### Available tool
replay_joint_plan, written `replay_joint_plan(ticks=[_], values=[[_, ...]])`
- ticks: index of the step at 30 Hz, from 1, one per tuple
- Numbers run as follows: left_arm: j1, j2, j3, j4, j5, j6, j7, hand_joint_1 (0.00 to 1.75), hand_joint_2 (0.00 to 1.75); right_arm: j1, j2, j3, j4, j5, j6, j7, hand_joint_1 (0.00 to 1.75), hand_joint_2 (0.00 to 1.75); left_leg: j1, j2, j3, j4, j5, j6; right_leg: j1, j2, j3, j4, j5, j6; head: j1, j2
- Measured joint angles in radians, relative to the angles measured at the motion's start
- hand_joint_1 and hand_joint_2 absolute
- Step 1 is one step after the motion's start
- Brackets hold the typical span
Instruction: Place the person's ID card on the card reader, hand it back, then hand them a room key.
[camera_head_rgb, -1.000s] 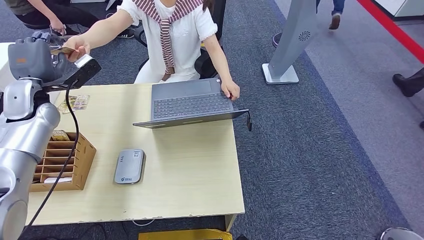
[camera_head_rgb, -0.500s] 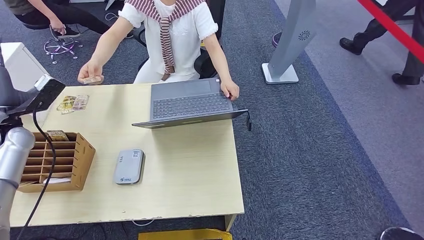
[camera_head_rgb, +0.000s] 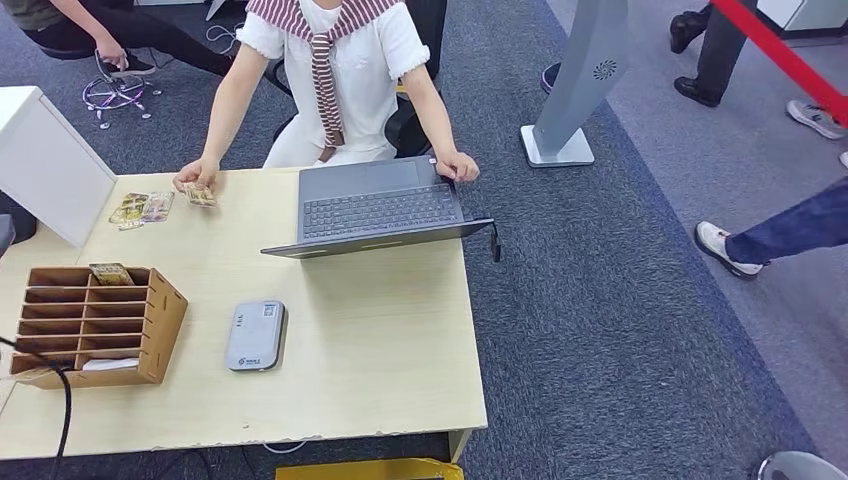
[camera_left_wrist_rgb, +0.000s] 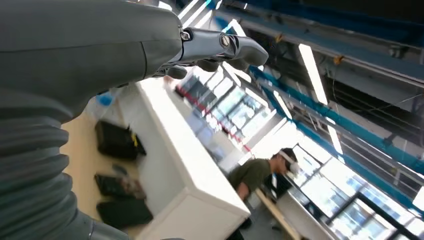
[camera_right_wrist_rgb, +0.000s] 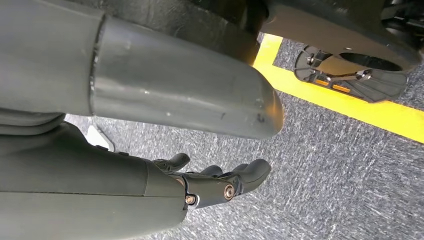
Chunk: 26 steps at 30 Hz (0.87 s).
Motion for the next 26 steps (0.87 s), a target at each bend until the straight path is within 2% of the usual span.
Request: replay_joint_plan(ticks=[2,5,8,12,17,22,26], values=[[0.093,-0.022,0.101,-0.102,0.240,-0.189,-0.052,0.00,1.75,0.006,0.000,-0.009,0.000,-0.013,-0.004,-0.006,0.00,0.00,0.000,0.000,0.000,0.000,-0.001,0.000,0.000,0.000,0.000,0.000,-0.001,0.001,0.000,0.000],[0.201,-0.080,0.267,-0.212,0.558,-0.454,-0.064,0.00,1.75,0.011,0.000,-0.024,0.000,-0.023,-0.008,-0.011,0.00,0.00,0.000,0.001,-0.001,0.000,-0.002,0.001,0.000,0.001,0.000,0.000,-0.003,0.001,0.000,0.000],[0.280,-0.140,0.433,-0.267,0.774,-0.579,-0.016,0.00,1.75,0.016,0.000,-0.036,0.000,-0.031,-0.014,-0.014,0.00,0.00,0.000,0.002,0.000,0.000,-0.004,0.000,0.000,0.002,0.000,0.000,-0.004,0.000,0.000,0.000],[0.371,-0.220,0.641,-0.280,0.995,-0.660,0.047,0.00,1.75,0.021,0.000,-0.050,0.000,-0.037,-0.024,-0.009,0.00,0.00,0.000,0.002,0.000,0.000,-0.004,0.001,0.000,0.001,0.001,0.000,-0.005,0.000,0.000,0.000],[0.429,-0.295,0.853,-0.233,1.165,-0.682,0.146,0.00,1.75,0.022,0.000,-0.063,0.000,-0.034,-0.028,0.006,0.00,0.00,0.001,-0.001,-0.001,-0.001,-0.006,0.002,0.000,-0.001,0.002,0.000,-0.007,0.003,0.000,0.000],[0.451,-0.359,1.018,-0.106,1.191,-0.703,0.200,0.00,1.75,0.021,0.000,-0.070,0.000,-0.031,-0.034,0.016,0.00,0.00,0.000,-0.003,0.000,-0.001,-0.006,0.002,0.000,-0.003,0.003,0.000,-0.007,0.003,-0.001,0.000],[0.458,-0.420,1.092,-0.010,1.162,-0.694,0.202,0.00,1.75,0.021,0.000,-0.071,0.000,-0.019,-0.036,0.028,0.00,0.00,0.000,-0.004,0.000,0.000,-0.006,0.003,0.000,-0.004,0.004,-0.001,-0.007,0.003,-0.001,0.000]])
